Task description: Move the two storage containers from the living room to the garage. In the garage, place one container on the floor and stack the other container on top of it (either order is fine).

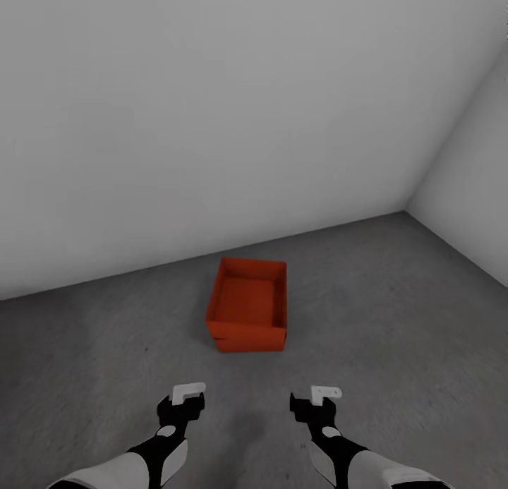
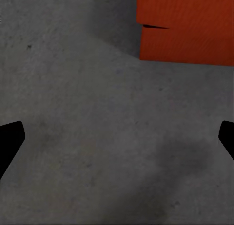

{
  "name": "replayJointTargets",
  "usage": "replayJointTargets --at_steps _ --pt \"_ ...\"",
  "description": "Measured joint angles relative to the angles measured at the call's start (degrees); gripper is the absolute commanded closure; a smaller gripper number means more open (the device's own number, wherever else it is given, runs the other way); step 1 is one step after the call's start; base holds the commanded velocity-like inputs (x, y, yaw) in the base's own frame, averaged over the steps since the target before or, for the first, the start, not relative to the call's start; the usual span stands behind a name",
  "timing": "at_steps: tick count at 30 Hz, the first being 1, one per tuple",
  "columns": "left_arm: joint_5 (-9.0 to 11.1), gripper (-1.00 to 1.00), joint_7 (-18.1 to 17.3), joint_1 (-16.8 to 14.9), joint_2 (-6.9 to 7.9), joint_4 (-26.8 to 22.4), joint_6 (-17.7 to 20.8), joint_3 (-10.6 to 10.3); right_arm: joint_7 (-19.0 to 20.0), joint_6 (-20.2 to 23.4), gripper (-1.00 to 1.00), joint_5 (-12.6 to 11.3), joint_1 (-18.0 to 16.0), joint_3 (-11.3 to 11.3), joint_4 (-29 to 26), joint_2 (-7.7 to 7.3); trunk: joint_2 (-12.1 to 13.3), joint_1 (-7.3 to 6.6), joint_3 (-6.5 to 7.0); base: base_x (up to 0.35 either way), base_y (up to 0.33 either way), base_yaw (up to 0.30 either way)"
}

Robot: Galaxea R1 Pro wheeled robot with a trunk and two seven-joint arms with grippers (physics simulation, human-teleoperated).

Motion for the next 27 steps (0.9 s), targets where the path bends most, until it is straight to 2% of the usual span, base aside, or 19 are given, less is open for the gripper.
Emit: replayJointTargets --at_steps 13,16,21,24,25,27 --pt "0.2 -1.0 0.0 0.0 0.2 0.0 0.0 0.1 0.1 0.2 -1.0 0.0 0.0 0.0 0.0 -0.27 0.0 0.0 1.21 0.0 0.0 0.0" --pt "0.3 -1.0 -0.1 -0.1 0.84 0.0 0.1 0.2 0.0 0.5 -1.0 0.0 0.0 0.0 -0.1 -0.58 0.0 0.0 1.48 0.0 0.0 0.0" --pt "2.2 -1.0 -0.2 -0.1 3.52 -0.1 0.3 0.2 0.1 0.9 -1.0 0.2 0.0 0.0 -0.1 -1.64 0.0 0.0 1.95 0.0 0.0 0.0" --pt "4.0 -1.0 -0.5 -0.1 6.04 0.4 0.5 0.2 0.1 1.0 -1.0 0.1 0.0 0.1 0.0 -3.25 0.0 0.0 2.22 0.0 0.0 0.0" --pt "5.0 -1.0 -0.8 -0.1 7.51 1.3 0.5 0.4 0.1 0.9 -1.0 0.0 0.0 0.1 0.0 -4.08 0.0 0.0 2.3 0.0 0.0 0.0" --pt "6.0 -1.0 -1.6 0.0 8.9 2.2 0.6 0.2 0.0 1.0 -1.0 -0.1 0.0 0.1 0.8 -4.79 0.0 0.0 2.48 0.0 0.0 0.0"
